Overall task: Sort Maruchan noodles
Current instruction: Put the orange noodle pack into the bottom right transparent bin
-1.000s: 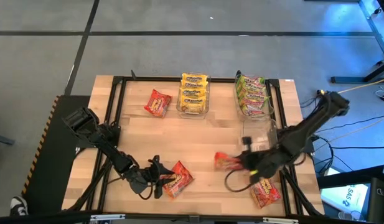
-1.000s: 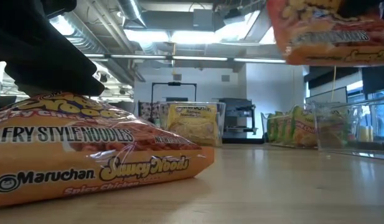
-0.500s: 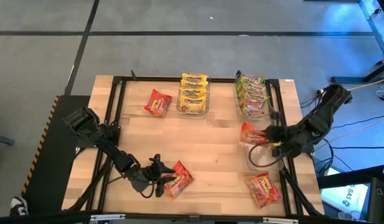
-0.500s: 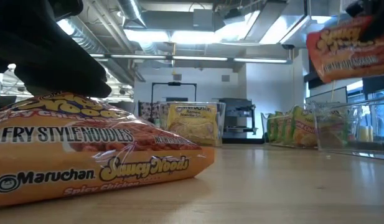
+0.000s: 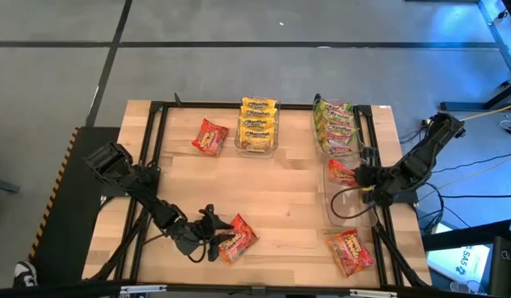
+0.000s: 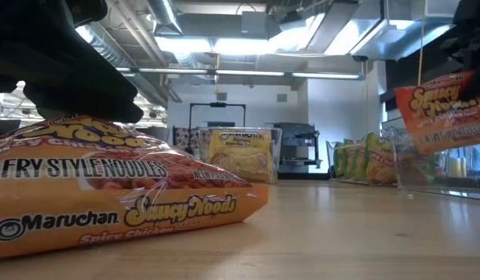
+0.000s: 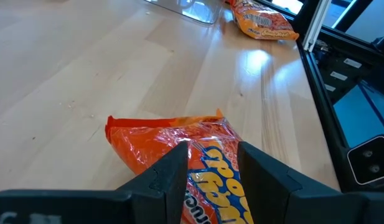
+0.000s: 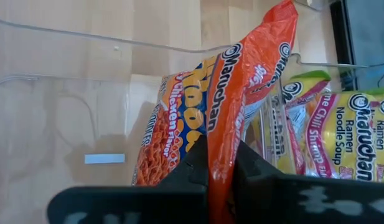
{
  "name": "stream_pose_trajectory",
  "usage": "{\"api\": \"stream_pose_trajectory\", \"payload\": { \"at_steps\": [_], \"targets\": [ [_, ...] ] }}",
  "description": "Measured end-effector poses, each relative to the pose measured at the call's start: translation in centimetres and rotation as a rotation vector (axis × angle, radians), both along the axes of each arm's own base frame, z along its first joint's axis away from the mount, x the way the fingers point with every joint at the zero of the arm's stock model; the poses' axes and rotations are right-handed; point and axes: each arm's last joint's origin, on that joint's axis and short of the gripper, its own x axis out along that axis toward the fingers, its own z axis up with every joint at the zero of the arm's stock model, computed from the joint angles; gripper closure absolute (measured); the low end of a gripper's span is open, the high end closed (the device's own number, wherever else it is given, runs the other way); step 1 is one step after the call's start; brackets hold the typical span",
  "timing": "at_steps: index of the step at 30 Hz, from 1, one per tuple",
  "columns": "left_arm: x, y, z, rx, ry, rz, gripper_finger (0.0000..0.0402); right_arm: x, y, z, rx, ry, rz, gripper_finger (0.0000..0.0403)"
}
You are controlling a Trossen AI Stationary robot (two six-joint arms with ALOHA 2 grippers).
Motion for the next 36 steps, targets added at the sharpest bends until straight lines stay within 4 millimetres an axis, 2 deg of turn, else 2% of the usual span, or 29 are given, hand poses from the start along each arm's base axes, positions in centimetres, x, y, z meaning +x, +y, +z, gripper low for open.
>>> {"api": "stream_pose_trajectory", "payload": {
  "at_steps": [8, 16, 22, 36],
  "targets": [
    [0.1, 0.2, 0.0, 0.002, -0.002, 0.011, 0.0268, 0.3, 0.2, -0.2, -0.023, 0.024, -0.01, 0.04],
    [0.4, 0.5, 0.0, 0.001, -0.001, 0.021, 0.0268, 2.2, -0.4, -0.8, -0.047, 0.092, -0.159, 0.04],
    [0.4, 0.5, 0.0, 0.0, 0.0, 0.02, 0.0268, 3.9, -0.8, -1.9, 0.001, 0.222, -0.164, 0.04],
    [0.4, 0.5, 0.0, 0.003, 0.005, 0.017, 0.0268, 5.1, -1.7, -2.7, 0.024, 0.313, -0.219, 0.04]
  ]
}}
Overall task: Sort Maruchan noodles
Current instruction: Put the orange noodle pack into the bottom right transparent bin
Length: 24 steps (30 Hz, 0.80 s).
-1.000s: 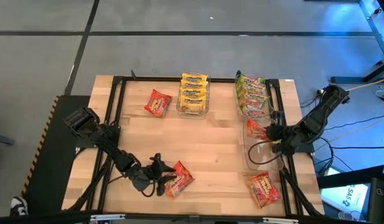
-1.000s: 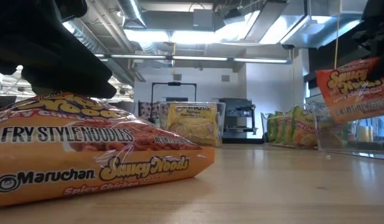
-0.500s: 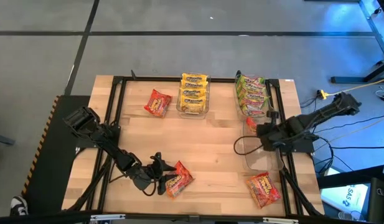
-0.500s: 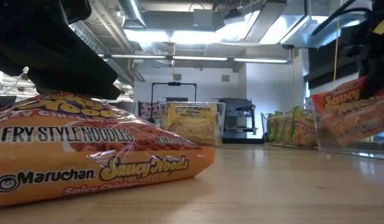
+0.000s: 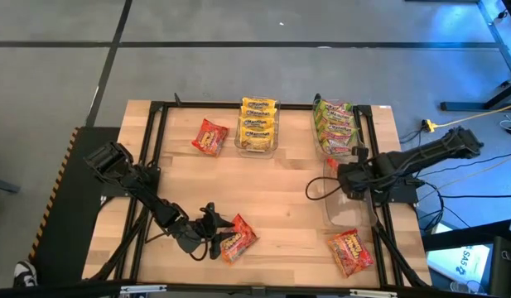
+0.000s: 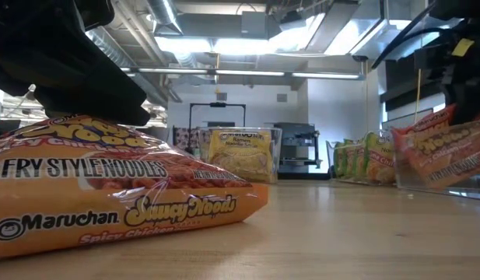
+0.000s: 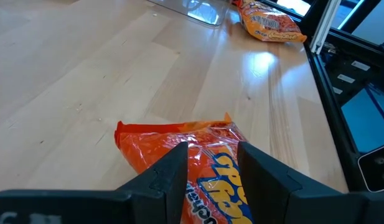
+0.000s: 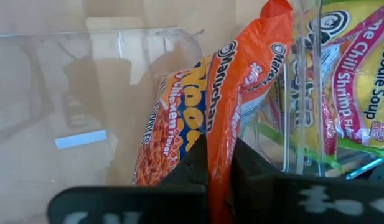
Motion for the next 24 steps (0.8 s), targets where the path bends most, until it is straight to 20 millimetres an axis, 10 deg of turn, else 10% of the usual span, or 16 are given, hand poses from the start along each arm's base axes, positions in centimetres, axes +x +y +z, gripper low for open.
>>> {"api": "stream_pose_trajectory", "payload": {
  "at_steps": [15, 24],
  "targets": [
    [-0.1, 0.1, -0.1, 0.014, 0.014, 0.002, 0.0268, 1.1, 0.0, 0.9, -0.026, -0.056, -0.002, 0.0396],
    [-0.1, 0.1, -0.2, 0.016, 0.017, 0.002, 0.0268, 1.7, 0.1, 0.2, -0.058, -0.002, -0.018, 0.0265]
  ]
}}
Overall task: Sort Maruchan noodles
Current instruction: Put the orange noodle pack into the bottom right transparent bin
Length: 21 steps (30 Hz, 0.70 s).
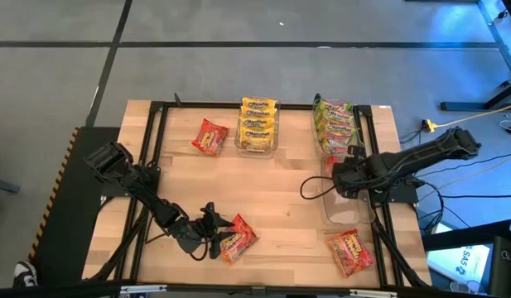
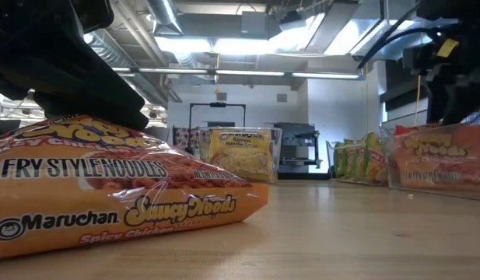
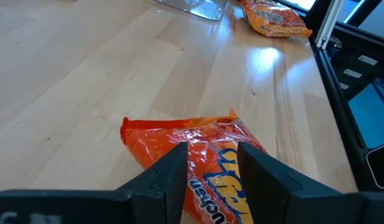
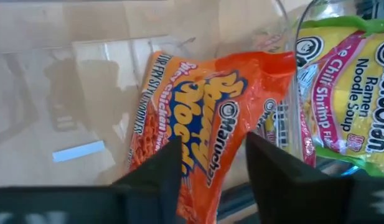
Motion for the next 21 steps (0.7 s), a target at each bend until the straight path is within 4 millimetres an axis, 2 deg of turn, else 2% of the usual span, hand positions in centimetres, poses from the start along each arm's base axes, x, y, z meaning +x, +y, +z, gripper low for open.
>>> {"api": "stream_pose_trajectory", "payload": {
  "at_steps": [5, 8, 11, 17, 21],
  "targets": [
    [0.0, 0.0, 0.0, -0.001, 0.0, -0.001, 0.0268, 0.5, 0.1, -0.6, -0.021, 0.047, -0.001, 0.0206],
    [0.0, 0.0, 0.0, -0.001, 0.0, -0.002, 0.0268, 0.8, 0.2, -0.4, -0.023, 0.058, 0.0, 0.0192],
    [0.0, 0.0, 0.0, -0.001, 0.001, -0.002, 0.0268, 1.1, 0.4, 0.9, 0.012, 0.042, -0.012, 0.0191],
    [0.1, 0.1, 0.0, -0.001, 0.001, 0.002, 0.0268, 2.2, 1.4, 4.9, 0.291, -0.081, -0.129, 0.0206],
    [0.1, 0.2, 0.0, -0.001, 0.001, 0.005, 0.0268, 3.2, 3.6, 6.1, 0.514, -0.192, -0.107, 0.0215]
  ]
}}
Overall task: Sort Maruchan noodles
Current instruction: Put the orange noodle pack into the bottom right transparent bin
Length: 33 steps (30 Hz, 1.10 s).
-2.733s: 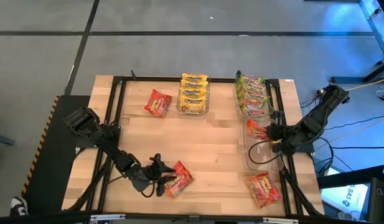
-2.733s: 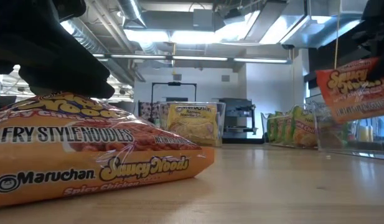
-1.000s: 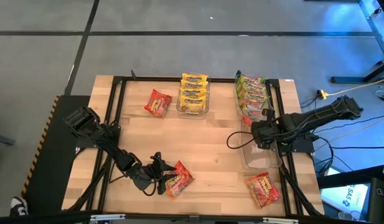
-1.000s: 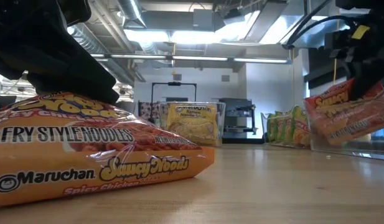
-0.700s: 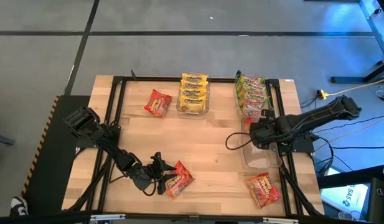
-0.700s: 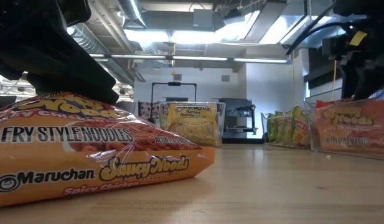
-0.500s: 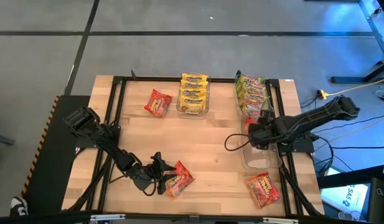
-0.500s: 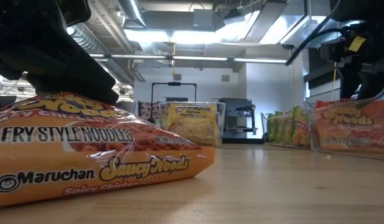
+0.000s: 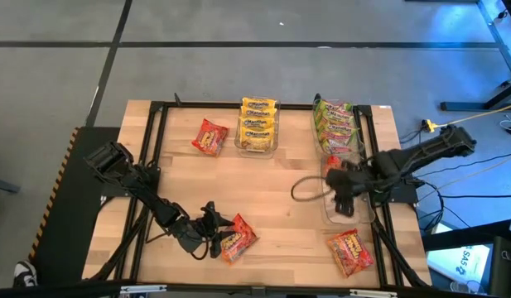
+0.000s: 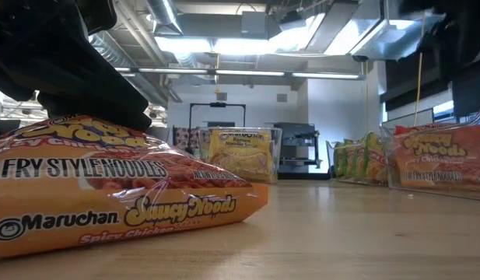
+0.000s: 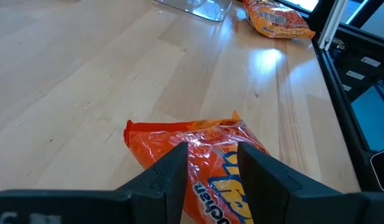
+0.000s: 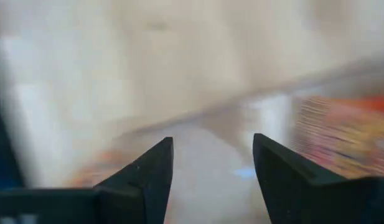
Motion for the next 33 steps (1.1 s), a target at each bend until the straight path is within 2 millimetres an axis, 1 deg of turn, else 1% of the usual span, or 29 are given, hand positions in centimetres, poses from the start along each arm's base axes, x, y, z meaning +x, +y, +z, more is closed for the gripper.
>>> {"api": "stream_pose_trajectory", "payload": {
  "at_steps": [4, 8, 12, 15, 17, 22, 25, 30, 33],
  "targets": [
    [0.0, 0.0, 0.0, 0.0, 0.0, 0.0, 0.0268, 0.5, 3.4, 0.4, 0.15, -0.108, 0.099, 0.0222],
    [0.0, 0.0, 0.0, -0.001, -0.001, 0.0, 0.0268, 0.0, 7.1, 0.2, 0.233, -0.141, 0.157, 0.0233],
    [0.0, 0.0, 0.0, -0.006, -0.003, -0.003, 0.0268, -1.2, 10.7, -0.8, 0.326, -0.053, 0.138, 0.025],
    [0.0, 0.0, 0.0, -0.004, -0.001, -0.001, 0.0268, -2.3, 13.1, -2.0, 0.342, 0.029, 0.121, 0.0268],
    [0.1, 0.1, 0.0, -0.003, -0.001, 0.004, 0.0268, -2.9, 14.4, -3.0, 0.323, 0.072, 0.125, 0.0281],
    [0.2, 0.2, 0.0, -0.002, -0.002, 0.009, 0.0268, -3.8, 16.4, -5.7, 0.218, 0.164, 0.161, 0.0312],
    [0.2, 0.2, 0.0, -0.002, -0.002, 0.009, 0.0268, -3.9, 17.0, -7.1, 0.164, 0.204, 0.166, 0.0327],
    [0.2, 0.2, 0.0, -0.002, -0.002, 0.009, 0.0268, -3.7, 17.7, -8.9, 0.127, 0.283, 0.169, 0.0344],
    [0.2, 0.2, 0.0, -0.001, -0.002, 0.009, 0.0268, -3.5, 18.0, -9.8, 0.091, 0.281, 0.222, 0.0351]
  ]
}}
